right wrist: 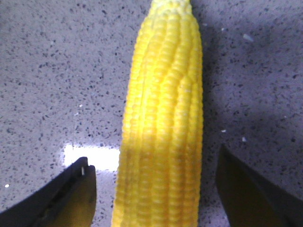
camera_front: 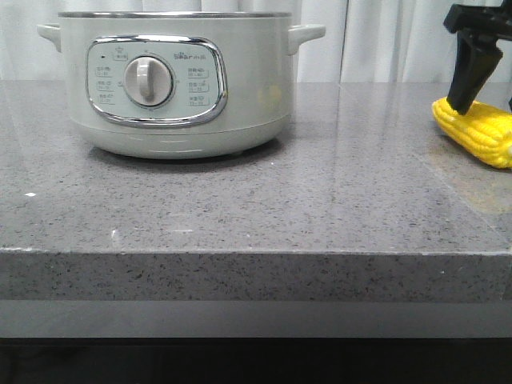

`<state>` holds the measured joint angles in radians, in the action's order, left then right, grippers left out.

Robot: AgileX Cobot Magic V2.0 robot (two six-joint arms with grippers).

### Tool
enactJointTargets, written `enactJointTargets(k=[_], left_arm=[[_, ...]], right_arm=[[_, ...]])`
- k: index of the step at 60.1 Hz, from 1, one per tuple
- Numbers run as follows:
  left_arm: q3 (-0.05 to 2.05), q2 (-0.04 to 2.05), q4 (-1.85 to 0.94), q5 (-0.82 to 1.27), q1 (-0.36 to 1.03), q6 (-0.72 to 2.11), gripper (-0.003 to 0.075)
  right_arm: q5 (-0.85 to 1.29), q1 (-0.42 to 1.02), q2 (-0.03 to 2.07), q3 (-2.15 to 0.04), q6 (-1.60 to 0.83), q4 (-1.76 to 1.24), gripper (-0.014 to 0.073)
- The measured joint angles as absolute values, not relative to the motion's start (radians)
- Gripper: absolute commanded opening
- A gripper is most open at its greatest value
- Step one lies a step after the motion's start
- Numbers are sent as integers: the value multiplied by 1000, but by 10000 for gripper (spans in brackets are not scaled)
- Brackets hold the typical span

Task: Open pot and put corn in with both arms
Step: 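Close the right gripper on the yellow corn cob and lift it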

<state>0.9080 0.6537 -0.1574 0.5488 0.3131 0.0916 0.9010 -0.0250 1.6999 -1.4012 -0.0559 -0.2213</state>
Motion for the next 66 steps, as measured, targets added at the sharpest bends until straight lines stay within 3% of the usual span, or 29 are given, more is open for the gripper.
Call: enactJointTargets(k=[23, 37, 66], left_arm=[[908, 654, -157, 549, 313, 92, 221], [908, 654, -157, 549, 313, 92, 221], [908, 660, -157, 549, 313, 92, 221]], right_arm=[[917, -12, 1762, -1412, -62, -221, 534], [934, -6, 1768, -1412, -66, -224, 300], [978, -6, 1694, -1412, -68, -227, 298]])
